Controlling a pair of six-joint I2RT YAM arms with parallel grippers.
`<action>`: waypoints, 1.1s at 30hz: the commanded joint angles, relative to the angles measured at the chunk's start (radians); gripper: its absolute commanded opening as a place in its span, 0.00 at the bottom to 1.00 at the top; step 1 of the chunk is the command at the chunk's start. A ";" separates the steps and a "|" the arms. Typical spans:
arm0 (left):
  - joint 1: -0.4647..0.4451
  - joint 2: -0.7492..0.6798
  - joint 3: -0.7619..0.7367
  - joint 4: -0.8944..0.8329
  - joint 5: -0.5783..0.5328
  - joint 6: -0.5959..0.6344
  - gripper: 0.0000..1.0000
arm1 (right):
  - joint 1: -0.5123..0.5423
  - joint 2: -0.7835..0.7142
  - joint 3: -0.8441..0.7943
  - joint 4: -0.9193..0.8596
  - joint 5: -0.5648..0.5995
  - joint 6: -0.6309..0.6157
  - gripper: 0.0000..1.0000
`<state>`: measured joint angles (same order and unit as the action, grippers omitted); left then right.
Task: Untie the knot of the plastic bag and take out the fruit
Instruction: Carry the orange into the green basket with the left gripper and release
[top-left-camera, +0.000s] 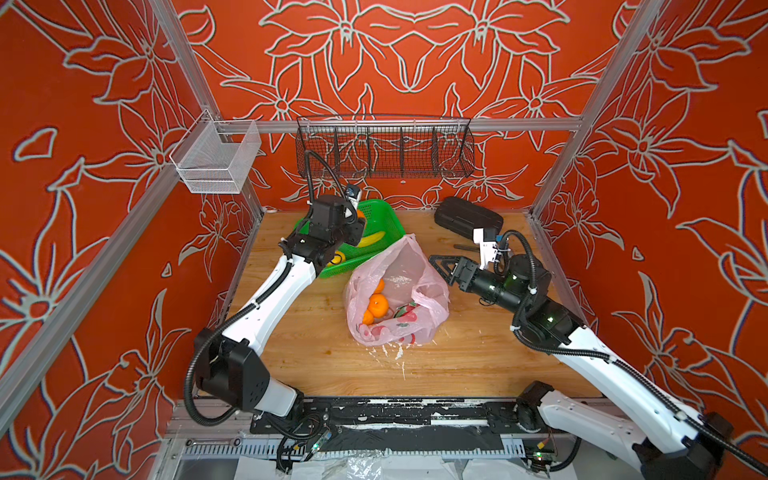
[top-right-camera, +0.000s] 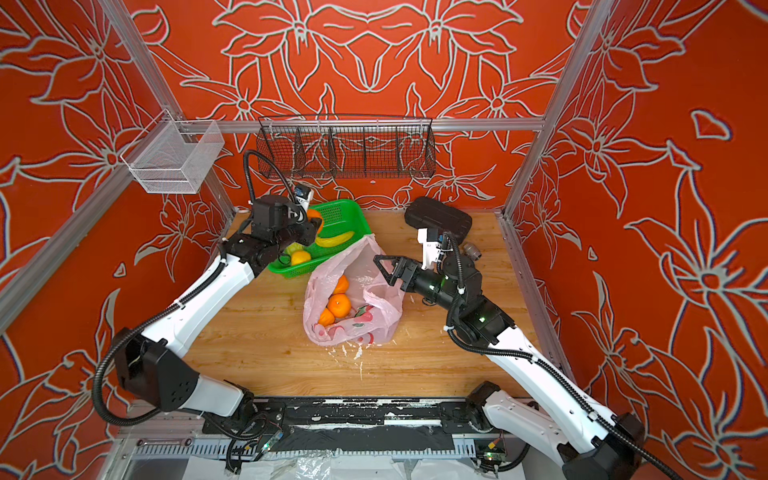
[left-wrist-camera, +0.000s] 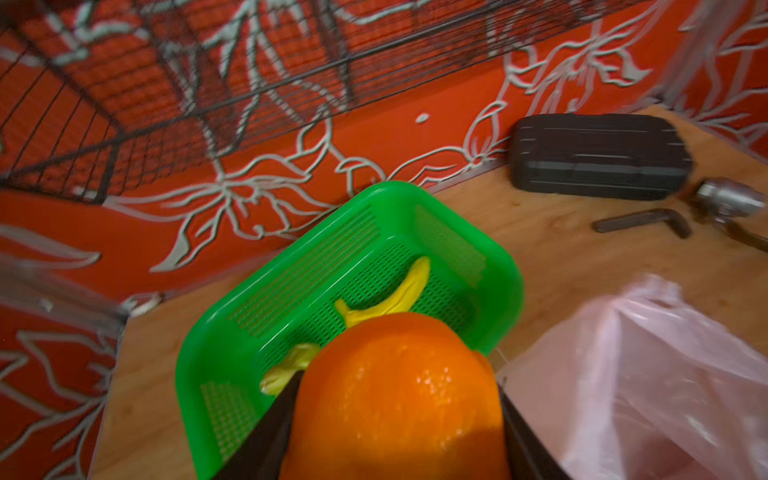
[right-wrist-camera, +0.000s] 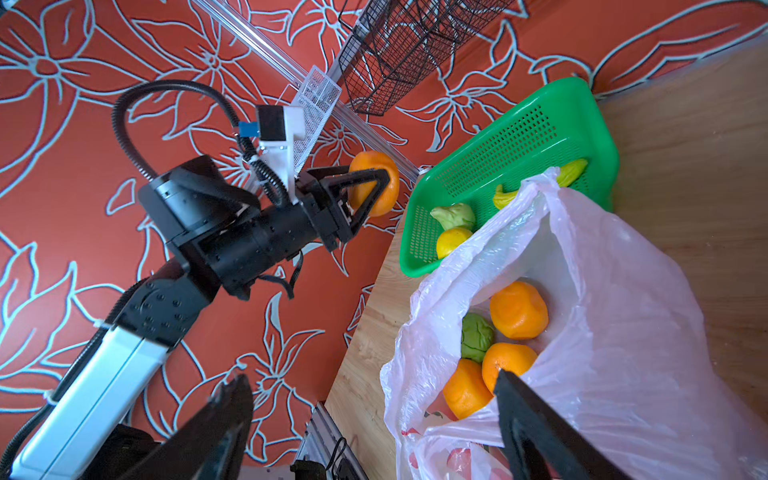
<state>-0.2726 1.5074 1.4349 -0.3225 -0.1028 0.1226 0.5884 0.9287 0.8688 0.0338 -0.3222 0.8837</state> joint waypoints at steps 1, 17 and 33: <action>0.079 0.060 0.065 -0.125 -0.032 -0.255 0.43 | -0.004 -0.031 -0.013 0.015 -0.008 0.023 0.93; 0.217 0.445 0.290 -0.137 0.204 -0.491 0.42 | -0.004 -0.074 -0.059 -0.015 0.027 0.000 0.93; 0.234 0.715 0.482 -0.084 0.280 -0.590 0.42 | -0.005 -0.098 -0.042 -0.067 0.060 -0.040 0.93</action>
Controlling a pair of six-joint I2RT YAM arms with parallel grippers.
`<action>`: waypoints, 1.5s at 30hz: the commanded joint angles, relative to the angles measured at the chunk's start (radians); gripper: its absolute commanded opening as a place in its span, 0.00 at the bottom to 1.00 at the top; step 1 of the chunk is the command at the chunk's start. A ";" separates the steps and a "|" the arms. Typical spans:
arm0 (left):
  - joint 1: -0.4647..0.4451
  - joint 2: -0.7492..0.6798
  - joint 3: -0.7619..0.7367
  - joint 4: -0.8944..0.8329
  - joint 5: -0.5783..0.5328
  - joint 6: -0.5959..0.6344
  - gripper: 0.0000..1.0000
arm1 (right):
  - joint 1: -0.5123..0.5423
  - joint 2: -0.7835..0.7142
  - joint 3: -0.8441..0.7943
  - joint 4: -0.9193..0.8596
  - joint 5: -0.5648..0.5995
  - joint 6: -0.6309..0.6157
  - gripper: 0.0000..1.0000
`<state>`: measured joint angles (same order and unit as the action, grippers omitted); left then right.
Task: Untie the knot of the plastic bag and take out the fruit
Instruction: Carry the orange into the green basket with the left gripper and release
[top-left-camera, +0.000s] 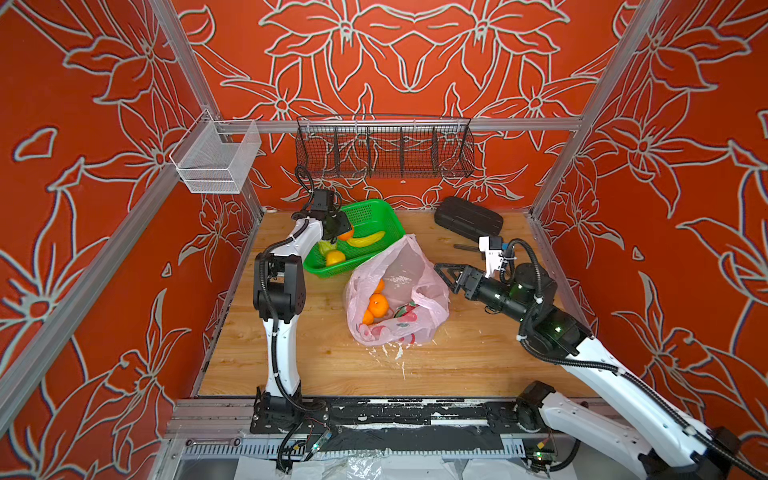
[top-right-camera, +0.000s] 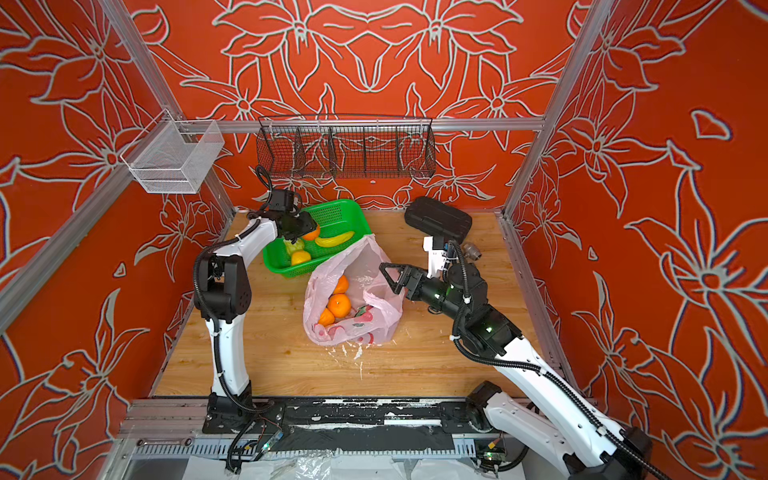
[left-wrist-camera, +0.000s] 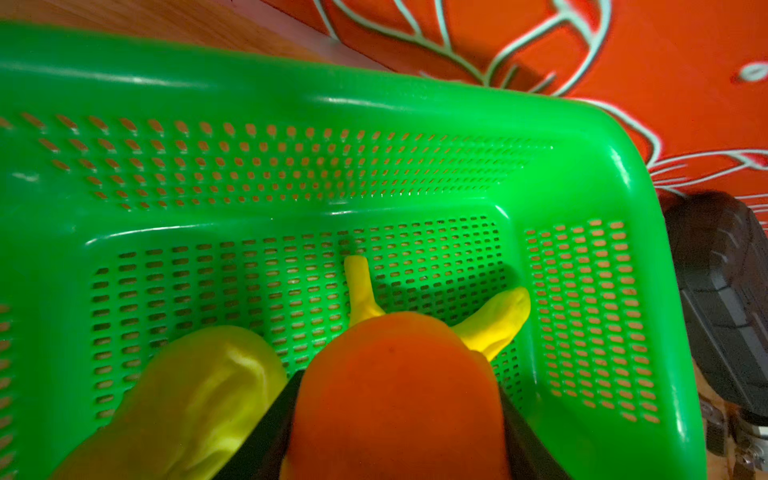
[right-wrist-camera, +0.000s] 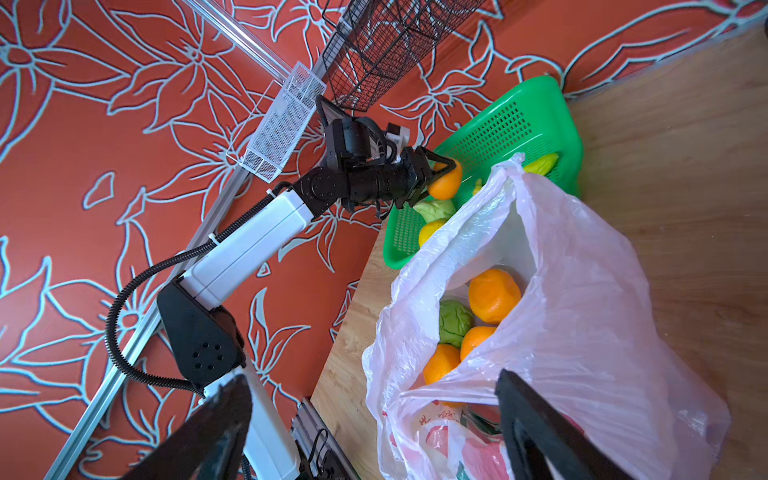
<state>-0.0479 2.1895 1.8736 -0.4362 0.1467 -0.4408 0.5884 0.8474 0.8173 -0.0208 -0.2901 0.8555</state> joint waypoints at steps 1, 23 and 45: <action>0.010 0.047 0.057 0.024 0.028 -0.025 0.42 | -0.004 -0.018 0.011 -0.017 0.028 -0.013 0.93; 0.020 0.120 0.117 -0.035 0.050 -0.031 0.79 | -0.005 -0.024 0.036 -0.047 0.037 -0.021 0.94; 0.000 -0.687 -0.522 0.167 0.170 -0.188 0.81 | 0.055 0.150 0.197 0.017 -0.058 -0.030 0.90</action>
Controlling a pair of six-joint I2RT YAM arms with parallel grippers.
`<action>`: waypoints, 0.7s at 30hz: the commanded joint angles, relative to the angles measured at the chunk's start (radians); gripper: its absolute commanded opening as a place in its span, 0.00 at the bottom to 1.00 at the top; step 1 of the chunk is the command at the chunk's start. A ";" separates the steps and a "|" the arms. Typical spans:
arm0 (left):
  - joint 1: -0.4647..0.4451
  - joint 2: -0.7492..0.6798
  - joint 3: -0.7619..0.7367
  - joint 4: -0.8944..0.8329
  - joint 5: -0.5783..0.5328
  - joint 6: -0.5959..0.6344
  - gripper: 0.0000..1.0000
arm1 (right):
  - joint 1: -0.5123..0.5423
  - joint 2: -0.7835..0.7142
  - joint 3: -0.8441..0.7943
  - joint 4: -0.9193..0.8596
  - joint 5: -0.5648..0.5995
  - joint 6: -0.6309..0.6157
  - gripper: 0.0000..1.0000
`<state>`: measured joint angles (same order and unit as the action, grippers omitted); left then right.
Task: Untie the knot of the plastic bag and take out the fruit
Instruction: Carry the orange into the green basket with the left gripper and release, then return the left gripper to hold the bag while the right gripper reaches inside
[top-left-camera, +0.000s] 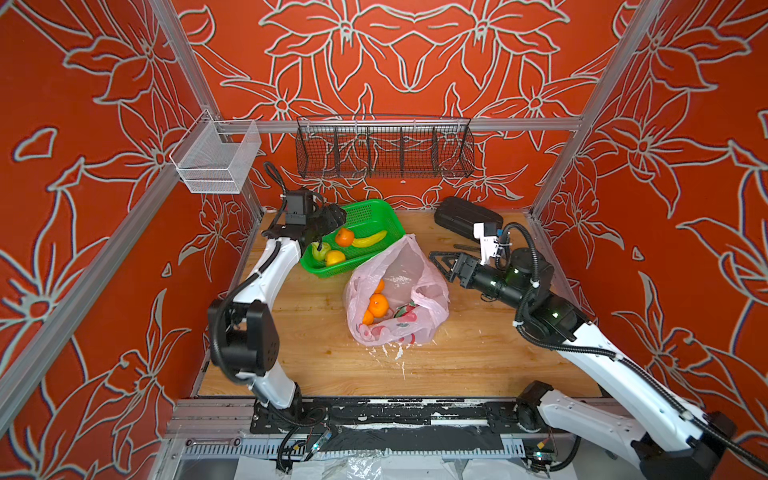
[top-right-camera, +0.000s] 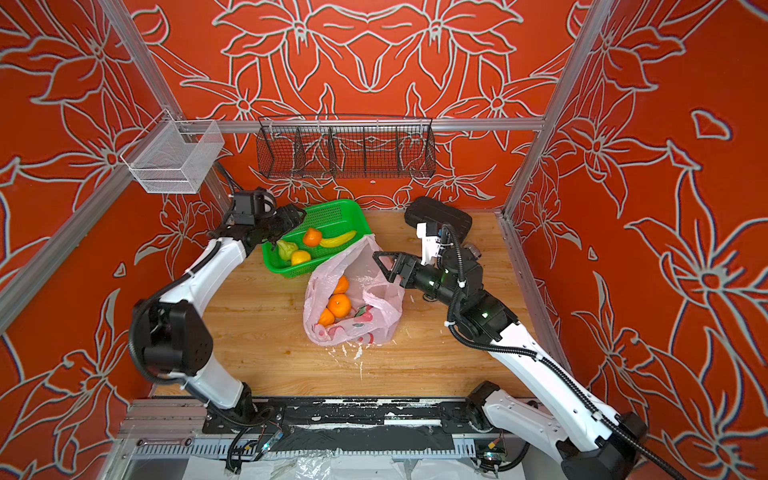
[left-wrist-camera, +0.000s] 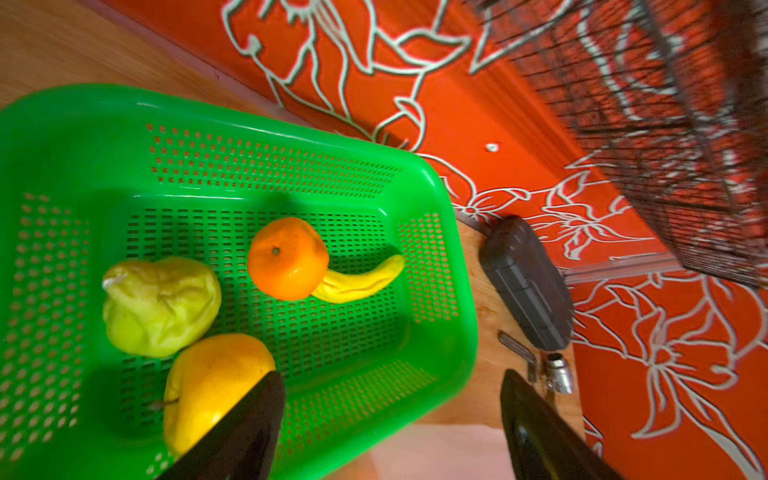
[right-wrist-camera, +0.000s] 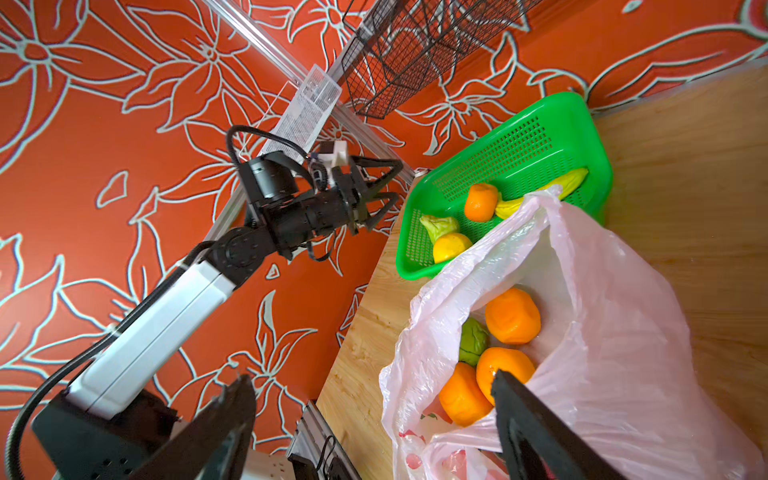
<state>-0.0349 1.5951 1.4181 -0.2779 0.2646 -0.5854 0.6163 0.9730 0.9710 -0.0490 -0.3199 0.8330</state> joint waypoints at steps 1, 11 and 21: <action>-0.026 -0.147 -0.102 0.002 0.049 -0.042 0.81 | 0.040 0.043 0.052 0.053 -0.026 -0.014 0.90; -0.259 -0.575 -0.352 -0.198 -0.189 -0.052 0.81 | 0.149 0.263 0.135 0.071 0.027 -0.049 0.84; -0.426 -0.645 -0.516 -0.268 -0.351 -0.065 0.81 | 0.185 0.503 0.212 -0.140 0.118 -0.236 0.75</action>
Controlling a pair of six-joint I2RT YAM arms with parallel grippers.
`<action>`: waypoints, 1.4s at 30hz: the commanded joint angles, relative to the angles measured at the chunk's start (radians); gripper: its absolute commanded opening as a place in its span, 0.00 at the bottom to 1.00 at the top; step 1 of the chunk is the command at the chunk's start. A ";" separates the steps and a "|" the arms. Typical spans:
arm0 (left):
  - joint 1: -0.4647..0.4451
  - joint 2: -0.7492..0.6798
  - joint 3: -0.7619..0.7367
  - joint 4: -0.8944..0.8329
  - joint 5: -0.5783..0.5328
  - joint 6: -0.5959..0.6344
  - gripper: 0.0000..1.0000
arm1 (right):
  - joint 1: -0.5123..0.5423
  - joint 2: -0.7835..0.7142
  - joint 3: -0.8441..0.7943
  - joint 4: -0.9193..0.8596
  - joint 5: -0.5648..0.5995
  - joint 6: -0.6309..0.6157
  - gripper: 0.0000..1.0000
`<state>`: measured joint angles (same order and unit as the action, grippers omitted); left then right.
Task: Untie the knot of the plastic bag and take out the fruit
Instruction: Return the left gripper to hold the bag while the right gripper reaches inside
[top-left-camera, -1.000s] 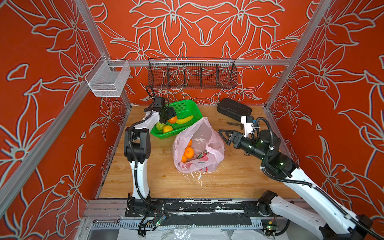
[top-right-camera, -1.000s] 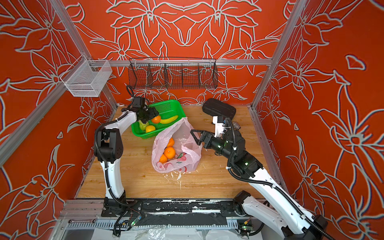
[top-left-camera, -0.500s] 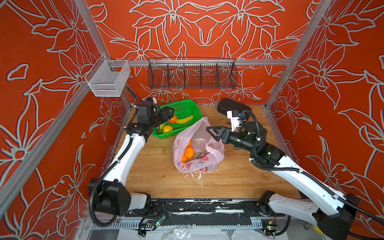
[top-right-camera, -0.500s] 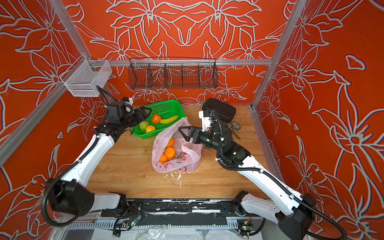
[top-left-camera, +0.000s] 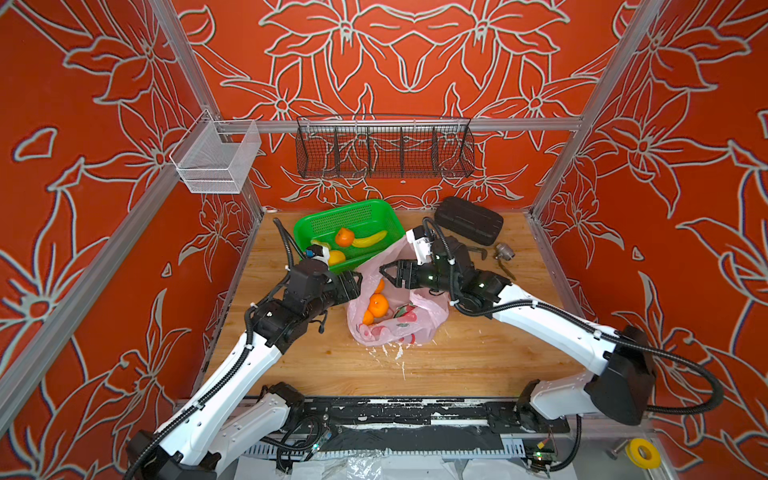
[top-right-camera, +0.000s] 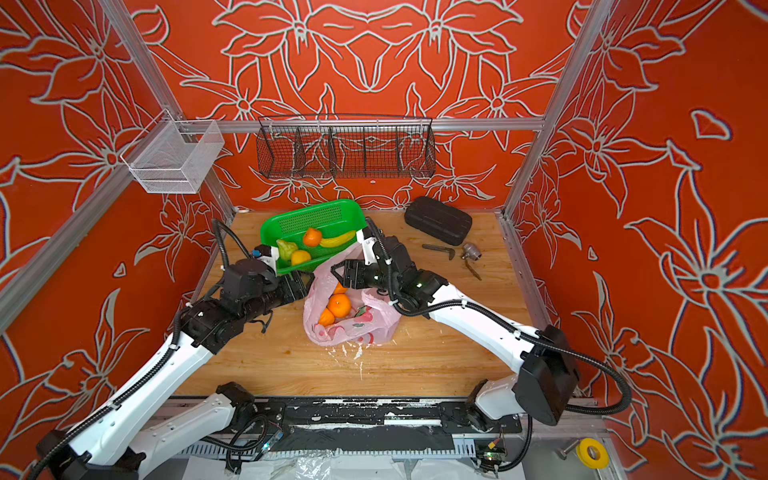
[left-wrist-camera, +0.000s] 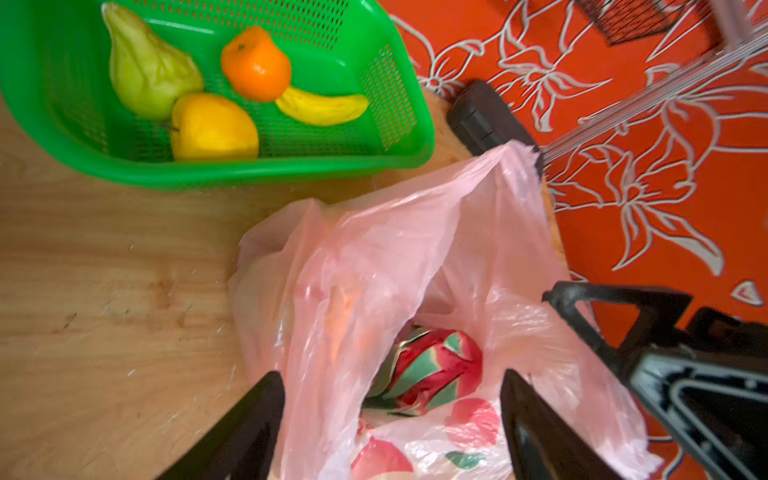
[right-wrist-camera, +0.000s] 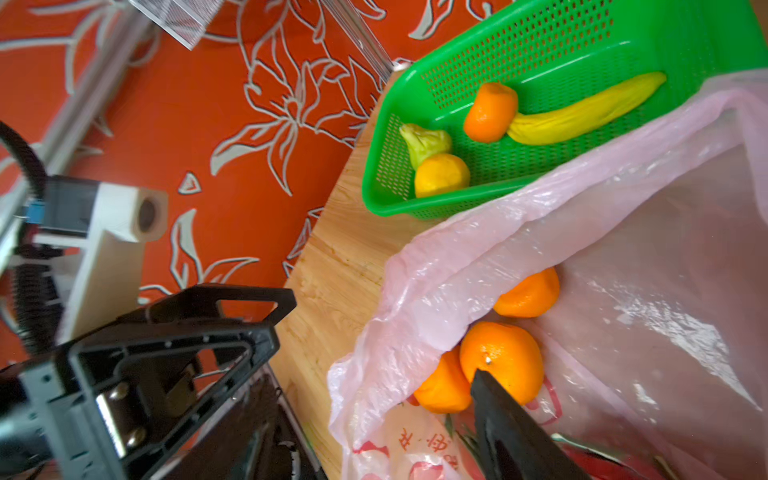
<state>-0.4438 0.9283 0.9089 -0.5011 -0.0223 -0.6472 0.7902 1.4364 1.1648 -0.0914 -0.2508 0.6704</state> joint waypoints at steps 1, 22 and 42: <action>-0.024 0.036 -0.011 -0.050 -0.061 0.002 0.81 | 0.012 0.058 0.009 -0.102 0.043 -0.076 0.74; -0.067 0.227 -0.160 0.036 -0.002 0.003 0.81 | 0.141 0.163 -0.283 -0.062 -0.013 -0.027 0.68; -0.071 0.154 -0.206 0.010 0.022 -0.008 0.81 | 0.158 0.190 -0.119 -0.086 0.304 -0.115 0.76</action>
<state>-0.5060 1.1015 0.7086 -0.4660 -0.0013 -0.6479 0.9485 1.5925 1.0111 -0.1856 -0.0116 0.5789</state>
